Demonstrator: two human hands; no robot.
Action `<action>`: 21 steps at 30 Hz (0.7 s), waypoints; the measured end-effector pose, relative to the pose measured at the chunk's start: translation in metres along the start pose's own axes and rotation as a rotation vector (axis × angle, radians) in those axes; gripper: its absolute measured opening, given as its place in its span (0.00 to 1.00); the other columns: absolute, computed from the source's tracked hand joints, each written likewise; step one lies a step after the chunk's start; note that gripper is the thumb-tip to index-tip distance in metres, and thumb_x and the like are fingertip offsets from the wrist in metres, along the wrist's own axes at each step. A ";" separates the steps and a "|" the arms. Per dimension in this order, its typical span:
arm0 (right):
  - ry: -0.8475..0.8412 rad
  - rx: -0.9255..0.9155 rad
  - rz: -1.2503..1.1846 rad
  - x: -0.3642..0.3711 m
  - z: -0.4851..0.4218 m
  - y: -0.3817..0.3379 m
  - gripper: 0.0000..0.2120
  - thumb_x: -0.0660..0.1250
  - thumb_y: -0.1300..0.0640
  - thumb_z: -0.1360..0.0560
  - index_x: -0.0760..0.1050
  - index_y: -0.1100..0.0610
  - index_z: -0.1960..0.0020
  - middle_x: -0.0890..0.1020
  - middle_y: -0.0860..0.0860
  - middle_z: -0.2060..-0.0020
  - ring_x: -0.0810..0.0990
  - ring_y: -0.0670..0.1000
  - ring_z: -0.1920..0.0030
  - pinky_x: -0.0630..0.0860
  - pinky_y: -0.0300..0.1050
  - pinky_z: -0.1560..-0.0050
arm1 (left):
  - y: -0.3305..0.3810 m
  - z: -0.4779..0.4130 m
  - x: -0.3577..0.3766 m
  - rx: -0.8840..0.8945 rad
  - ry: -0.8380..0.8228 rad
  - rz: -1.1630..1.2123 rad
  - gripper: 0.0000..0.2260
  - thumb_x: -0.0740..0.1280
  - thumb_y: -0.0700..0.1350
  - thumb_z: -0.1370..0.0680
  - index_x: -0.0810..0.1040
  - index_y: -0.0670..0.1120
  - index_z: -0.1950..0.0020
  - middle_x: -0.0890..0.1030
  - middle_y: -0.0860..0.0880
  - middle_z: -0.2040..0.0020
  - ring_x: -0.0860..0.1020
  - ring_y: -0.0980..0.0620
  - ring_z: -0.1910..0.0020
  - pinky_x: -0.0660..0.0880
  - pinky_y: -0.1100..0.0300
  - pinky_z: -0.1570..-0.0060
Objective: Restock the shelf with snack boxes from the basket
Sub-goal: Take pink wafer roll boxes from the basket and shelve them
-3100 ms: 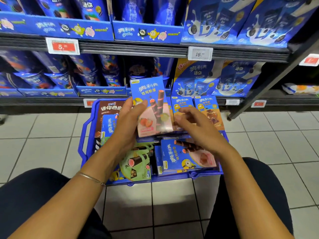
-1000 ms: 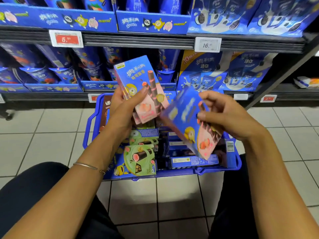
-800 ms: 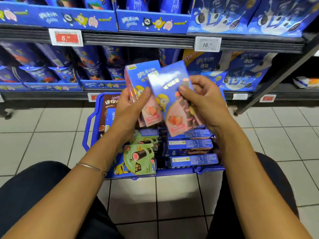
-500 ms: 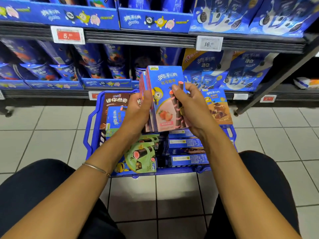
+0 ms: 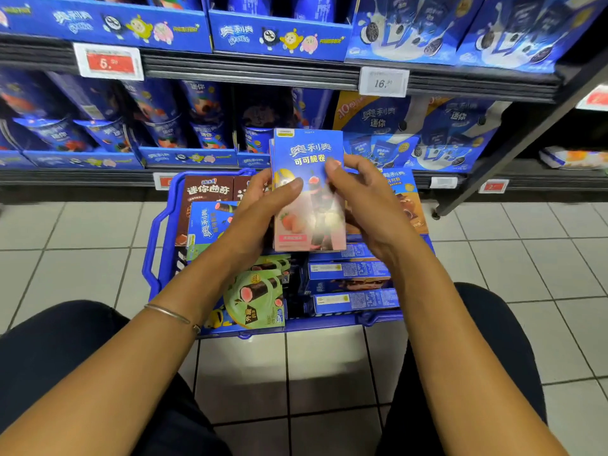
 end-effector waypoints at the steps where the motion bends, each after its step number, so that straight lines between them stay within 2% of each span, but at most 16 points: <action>1: 0.013 0.020 0.068 -0.011 0.000 -0.002 0.20 0.69 0.35 0.26 0.79 0.46 0.42 0.85 0.46 0.47 0.85 0.46 0.48 0.81 0.52 0.46 | 0.000 -0.001 0.000 0.010 0.007 0.002 0.26 0.73 0.52 0.25 0.75 0.47 0.29 0.87 0.46 0.39 0.86 0.42 0.43 0.84 0.44 0.44; 3: 0.103 0.054 0.273 -0.043 -0.001 -0.002 0.31 0.64 0.26 0.33 0.80 0.49 0.45 0.86 0.46 0.53 0.85 0.42 0.54 0.77 0.47 0.52 | 0.000 -0.003 -0.001 0.014 0.009 0.016 0.19 0.73 0.53 0.26 0.77 0.50 0.37 0.87 0.52 0.49 0.86 0.48 0.51 0.83 0.49 0.51; 4: 0.157 0.064 0.400 -0.061 -0.001 0.002 0.32 0.63 0.25 0.34 0.80 0.51 0.48 0.86 0.48 0.55 0.85 0.44 0.55 0.76 0.48 0.54 | -0.001 -0.004 -0.003 0.014 0.012 0.028 0.16 0.73 0.53 0.26 0.77 0.51 0.41 0.86 0.54 0.53 0.86 0.50 0.55 0.83 0.51 0.54; 7: 0.190 0.175 0.746 -0.106 -0.003 0.034 0.19 0.69 0.35 0.28 0.75 0.52 0.56 0.83 0.51 0.54 0.81 0.55 0.51 0.76 0.53 0.47 | -0.001 -0.008 -0.008 0.020 0.011 0.058 0.13 0.73 0.53 0.27 0.77 0.52 0.45 0.84 0.54 0.57 0.85 0.50 0.57 0.82 0.52 0.57; 9: 0.142 0.306 0.871 -0.122 -0.004 0.061 0.16 0.71 0.42 0.27 0.76 0.53 0.51 0.82 0.56 0.49 0.81 0.59 0.48 0.77 0.54 0.44 | 0.000 -0.010 -0.009 0.025 -0.002 0.062 0.14 0.74 0.53 0.26 0.76 0.51 0.45 0.84 0.53 0.57 0.85 0.49 0.58 0.82 0.52 0.58; 10: 0.129 0.362 0.918 -0.126 -0.002 0.072 0.19 0.72 0.44 0.28 0.75 0.55 0.45 0.81 0.58 0.46 0.80 0.60 0.45 0.77 0.54 0.42 | 0.000 -0.010 -0.009 0.027 -0.012 0.063 0.14 0.75 0.54 0.27 0.76 0.51 0.46 0.84 0.53 0.58 0.85 0.49 0.58 0.82 0.53 0.58; 12: 0.106 0.428 0.960 -0.129 0.003 0.084 0.28 0.73 0.46 0.30 0.69 0.56 0.35 0.79 0.59 0.42 0.79 0.61 0.43 0.77 0.55 0.41 | 0.001 -0.011 -0.009 0.032 -0.023 0.062 0.16 0.76 0.56 0.28 0.76 0.52 0.47 0.83 0.53 0.58 0.84 0.50 0.58 0.82 0.53 0.60; 13: 0.101 0.442 0.951 -0.129 0.005 0.088 0.30 0.73 0.47 0.30 0.65 0.54 0.34 0.79 0.58 0.42 0.79 0.61 0.43 0.77 0.56 0.42 | 0.001 -0.011 -0.009 0.032 -0.021 0.058 0.17 0.76 0.56 0.29 0.76 0.52 0.47 0.83 0.53 0.58 0.84 0.50 0.58 0.82 0.53 0.60; 16: 0.093 0.442 0.983 -0.128 0.008 0.091 0.29 0.74 0.51 0.30 0.62 0.52 0.36 0.80 0.56 0.43 0.80 0.61 0.44 0.77 0.58 0.41 | 0.001 -0.011 -0.010 0.025 -0.015 0.049 0.18 0.76 0.57 0.30 0.76 0.52 0.46 0.84 0.52 0.57 0.85 0.50 0.58 0.82 0.53 0.60; 19: 0.084 0.421 0.987 -0.128 0.014 0.077 0.24 0.75 0.53 0.29 0.65 0.51 0.40 0.81 0.57 0.42 0.80 0.60 0.45 0.78 0.54 0.44 | 0.000 -0.012 -0.010 0.007 -0.015 0.059 0.11 0.73 0.54 0.25 0.76 0.53 0.48 0.84 0.53 0.59 0.85 0.51 0.59 0.82 0.53 0.61; 21: 0.124 0.406 0.949 -0.136 0.024 0.051 0.22 0.76 0.52 0.32 0.69 0.50 0.44 0.82 0.58 0.46 0.82 0.59 0.49 0.80 0.54 0.47 | -0.001 -0.013 -0.010 0.006 -0.014 0.059 0.10 0.72 0.54 0.24 0.75 0.52 0.48 0.84 0.54 0.60 0.85 0.51 0.59 0.81 0.54 0.60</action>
Point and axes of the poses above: each hand's wrist, its own z-axis away from the middle knuckle, its own x-axis out of the palm, y = z × x, the point moved 6 cm from there along -z, towards the middle knuckle
